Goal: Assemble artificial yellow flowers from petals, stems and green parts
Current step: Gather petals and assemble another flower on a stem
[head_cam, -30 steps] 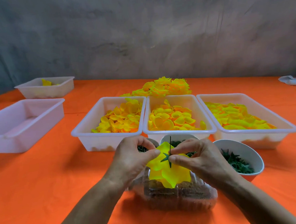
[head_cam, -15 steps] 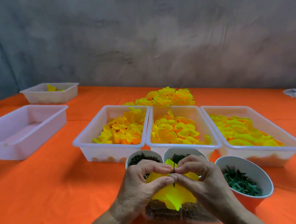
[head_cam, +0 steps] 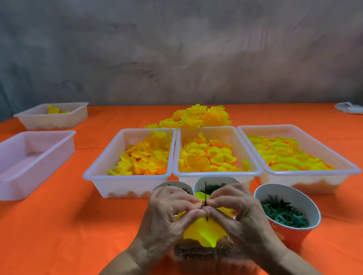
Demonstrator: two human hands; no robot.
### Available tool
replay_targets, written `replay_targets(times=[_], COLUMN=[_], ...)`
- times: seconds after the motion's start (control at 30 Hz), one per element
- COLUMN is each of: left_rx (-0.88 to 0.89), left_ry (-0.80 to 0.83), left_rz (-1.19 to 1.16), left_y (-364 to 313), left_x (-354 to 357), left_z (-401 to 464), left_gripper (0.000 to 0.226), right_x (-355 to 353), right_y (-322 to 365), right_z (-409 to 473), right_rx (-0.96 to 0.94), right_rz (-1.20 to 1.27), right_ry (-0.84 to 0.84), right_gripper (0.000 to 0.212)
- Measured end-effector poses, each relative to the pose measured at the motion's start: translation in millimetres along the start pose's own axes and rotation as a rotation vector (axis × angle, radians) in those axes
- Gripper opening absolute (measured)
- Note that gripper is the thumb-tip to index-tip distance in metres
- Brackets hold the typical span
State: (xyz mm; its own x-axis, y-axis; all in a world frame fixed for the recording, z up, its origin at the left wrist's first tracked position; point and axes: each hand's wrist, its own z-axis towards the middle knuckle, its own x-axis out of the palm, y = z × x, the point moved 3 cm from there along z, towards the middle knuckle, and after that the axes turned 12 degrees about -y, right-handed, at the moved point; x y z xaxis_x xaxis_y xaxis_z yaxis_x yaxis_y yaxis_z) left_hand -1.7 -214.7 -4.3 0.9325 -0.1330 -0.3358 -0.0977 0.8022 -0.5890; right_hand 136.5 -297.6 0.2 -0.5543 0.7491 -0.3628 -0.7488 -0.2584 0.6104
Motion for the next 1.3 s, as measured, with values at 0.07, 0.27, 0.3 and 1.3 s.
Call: replay_targets(times=[0.07, 0.27, 0.3, 1.3], left_rx=[-0.048, -0.267, -0.292, -0.346], left_ry=[0.009, -0.085, -0.087, -0.002], left_rz=[-0.008, -0.158, -0.147, -0.052], left_y=[-6, -21, -21, -21], left_x=[-4, -3, 0, 3], left_z=[2, 15, 16, 25], left_gripper=[0.012, 0.011, 0.015, 0.020], right_x=[-3, 6, 7, 22], right_y=[6, 14, 14, 24], right_z=[-1, -8, -10, -19], right_rx=[0.031, 0.110, 0.108, 0.110], right_rz=[-0.028, -0.115, -0.126, -0.275], right_ry=[-0.034, -0.110, -0.137, -0.522], right_gripper=[0.007, 0.011, 0.011, 0.022])
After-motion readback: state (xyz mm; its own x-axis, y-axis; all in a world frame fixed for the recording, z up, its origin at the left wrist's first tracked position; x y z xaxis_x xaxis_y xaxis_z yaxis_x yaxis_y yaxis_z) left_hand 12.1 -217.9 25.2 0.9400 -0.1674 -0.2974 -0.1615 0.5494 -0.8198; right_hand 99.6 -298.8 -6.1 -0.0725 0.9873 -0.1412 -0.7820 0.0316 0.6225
